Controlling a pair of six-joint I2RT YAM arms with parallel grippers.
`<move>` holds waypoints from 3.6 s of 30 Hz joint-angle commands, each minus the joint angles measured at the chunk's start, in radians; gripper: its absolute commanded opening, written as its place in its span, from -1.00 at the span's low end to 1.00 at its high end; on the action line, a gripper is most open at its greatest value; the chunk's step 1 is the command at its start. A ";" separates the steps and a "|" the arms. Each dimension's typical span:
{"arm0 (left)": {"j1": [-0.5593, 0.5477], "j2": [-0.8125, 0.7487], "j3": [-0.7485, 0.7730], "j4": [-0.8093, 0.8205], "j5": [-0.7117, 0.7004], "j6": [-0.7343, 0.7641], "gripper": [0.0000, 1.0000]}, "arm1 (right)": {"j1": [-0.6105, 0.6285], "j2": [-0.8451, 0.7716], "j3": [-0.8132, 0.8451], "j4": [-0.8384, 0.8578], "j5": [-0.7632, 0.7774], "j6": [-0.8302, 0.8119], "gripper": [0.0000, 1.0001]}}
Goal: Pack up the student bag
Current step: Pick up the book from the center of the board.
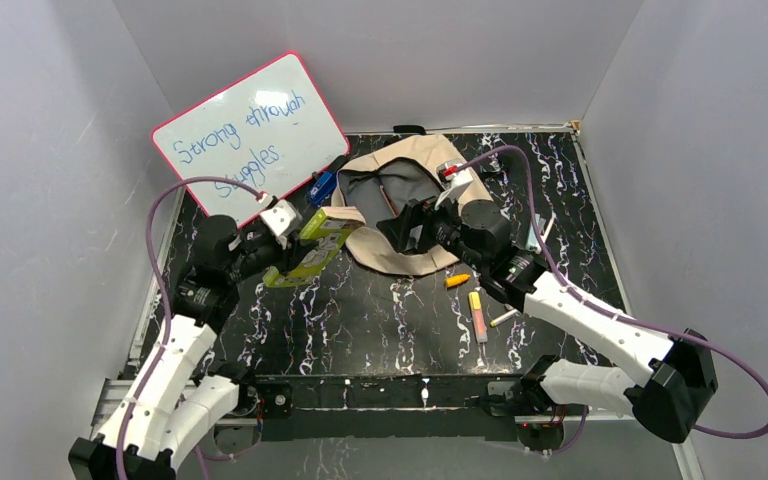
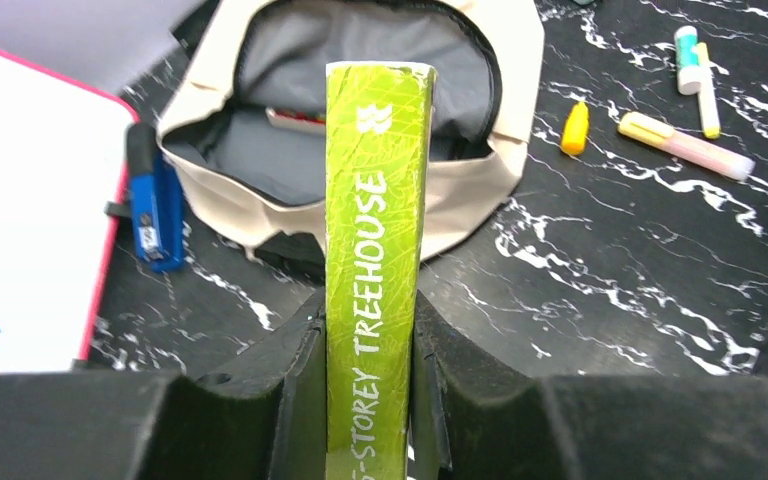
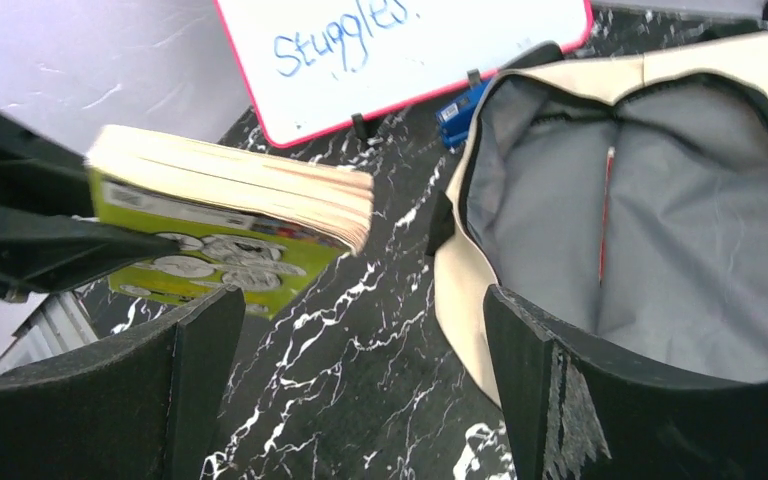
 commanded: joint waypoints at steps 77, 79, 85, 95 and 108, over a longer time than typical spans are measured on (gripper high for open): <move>-0.006 -0.175 -0.019 0.276 0.532 0.456 -1.00 | -0.016 -0.068 0.084 0.081 -0.883 -0.865 0.82; -0.005 -0.168 -0.017 0.273 0.523 0.461 -1.00 | -0.012 -0.042 0.092 0.093 -0.897 -0.850 0.79; -0.006 -0.144 -0.007 0.257 0.535 0.472 -1.00 | -0.003 0.035 0.134 0.095 -0.884 -0.882 0.56; -0.005 -0.105 -0.002 0.236 0.548 0.478 -1.00 | 0.024 0.130 0.213 0.028 -0.880 -0.991 0.21; -0.004 -0.109 -0.013 0.238 0.530 0.446 -0.11 | 0.029 0.120 0.177 0.035 -0.743 -1.069 -1.00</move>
